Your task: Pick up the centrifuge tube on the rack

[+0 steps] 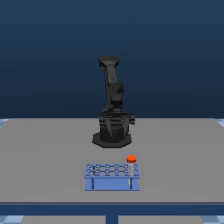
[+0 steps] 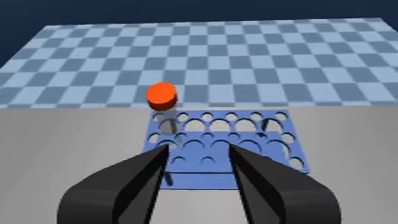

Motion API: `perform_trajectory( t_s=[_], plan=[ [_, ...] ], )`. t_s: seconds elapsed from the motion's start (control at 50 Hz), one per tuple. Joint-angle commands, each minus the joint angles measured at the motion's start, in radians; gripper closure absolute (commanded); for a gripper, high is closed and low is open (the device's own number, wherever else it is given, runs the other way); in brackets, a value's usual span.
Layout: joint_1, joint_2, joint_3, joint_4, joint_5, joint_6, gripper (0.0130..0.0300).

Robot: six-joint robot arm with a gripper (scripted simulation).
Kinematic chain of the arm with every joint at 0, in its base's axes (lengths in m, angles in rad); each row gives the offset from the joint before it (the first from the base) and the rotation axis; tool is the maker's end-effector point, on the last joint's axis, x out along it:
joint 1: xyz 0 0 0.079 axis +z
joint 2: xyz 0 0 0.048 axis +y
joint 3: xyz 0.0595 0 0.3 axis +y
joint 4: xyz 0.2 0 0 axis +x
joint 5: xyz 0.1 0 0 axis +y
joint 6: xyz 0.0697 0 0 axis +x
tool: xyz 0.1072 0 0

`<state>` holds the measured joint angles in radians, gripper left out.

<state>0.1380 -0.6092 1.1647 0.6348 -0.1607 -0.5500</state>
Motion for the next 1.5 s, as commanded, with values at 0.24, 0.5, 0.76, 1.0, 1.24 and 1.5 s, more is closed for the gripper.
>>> perform_trajectory(
  t_s=[0.24, 0.5, 0.76, 1.0, 1.24, 1.5],
  plan=[
    [0.062, 0.127, -0.089, 0.188, -0.054, -0.176, 0.0130],
    [0.101, 0.248, -0.191, 0.353, -0.076, -0.316, 0.0130],
    [0.128, 0.357, -0.300, 0.529, -0.086, -0.474, 0.0130],
    [0.138, 0.401, -0.350, 0.618, -0.089, -0.556, 0.0130],
    [0.145, 0.436, -0.389, 0.686, -0.091, -0.619, 0.0130],
    [0.148, 0.453, -0.405, 0.705, -0.093, -0.636, 0.0130]
  ],
)
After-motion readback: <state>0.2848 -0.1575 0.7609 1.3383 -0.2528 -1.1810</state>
